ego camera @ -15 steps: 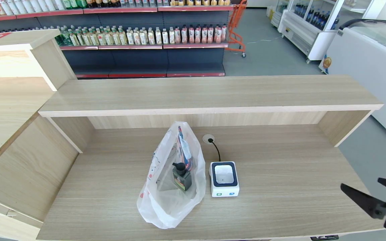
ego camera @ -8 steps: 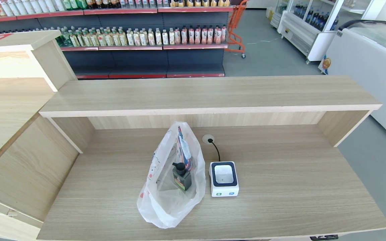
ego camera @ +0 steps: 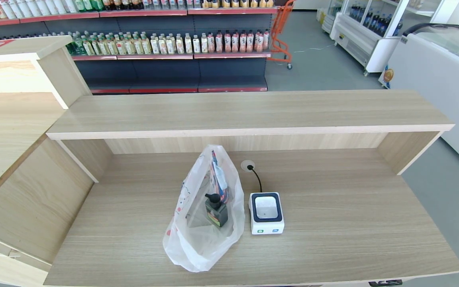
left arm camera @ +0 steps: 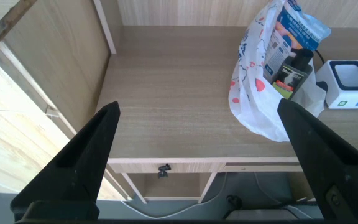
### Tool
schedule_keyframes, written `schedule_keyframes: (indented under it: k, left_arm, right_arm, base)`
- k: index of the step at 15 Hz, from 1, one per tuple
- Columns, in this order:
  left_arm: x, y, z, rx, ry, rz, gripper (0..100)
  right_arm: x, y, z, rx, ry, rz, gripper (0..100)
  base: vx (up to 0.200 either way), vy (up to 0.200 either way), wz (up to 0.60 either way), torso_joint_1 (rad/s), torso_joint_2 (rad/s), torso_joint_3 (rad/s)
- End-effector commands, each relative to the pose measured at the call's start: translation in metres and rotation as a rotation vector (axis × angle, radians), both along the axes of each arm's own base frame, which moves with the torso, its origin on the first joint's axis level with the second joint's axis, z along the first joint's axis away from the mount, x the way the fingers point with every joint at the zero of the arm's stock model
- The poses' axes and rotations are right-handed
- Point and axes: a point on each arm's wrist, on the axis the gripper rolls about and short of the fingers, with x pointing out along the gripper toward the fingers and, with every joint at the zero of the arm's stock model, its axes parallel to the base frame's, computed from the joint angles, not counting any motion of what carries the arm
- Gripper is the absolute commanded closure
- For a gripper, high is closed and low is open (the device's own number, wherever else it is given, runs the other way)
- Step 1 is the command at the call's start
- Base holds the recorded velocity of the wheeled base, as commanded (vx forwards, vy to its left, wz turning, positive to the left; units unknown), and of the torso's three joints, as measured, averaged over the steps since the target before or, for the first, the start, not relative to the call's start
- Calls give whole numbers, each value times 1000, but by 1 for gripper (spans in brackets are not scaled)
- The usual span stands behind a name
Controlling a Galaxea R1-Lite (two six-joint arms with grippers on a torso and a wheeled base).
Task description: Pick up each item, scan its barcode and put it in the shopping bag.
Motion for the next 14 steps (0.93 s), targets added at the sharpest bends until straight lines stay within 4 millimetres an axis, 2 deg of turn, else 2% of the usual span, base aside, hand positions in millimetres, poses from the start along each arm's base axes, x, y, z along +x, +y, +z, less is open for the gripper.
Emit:
schedule_keyframes:
  k: [1,12,14]
  left_arm:
    - [0,0,0,-1,-1,0,0]
    - [0,0,0,1,3,-2,0]
    - [0,0,0,10,5,-2,0]
  right_arm:
    - [0,0,0,-3,6,0,100]
    - [0,0,0,48,4,-4,100]
    - [0,0,0,48,4,-4,100]
  base:
    - [0,0,0,0,0,0]
    - [0,0,0,0,0,0]
    - [200,0,0,0,5,-2]
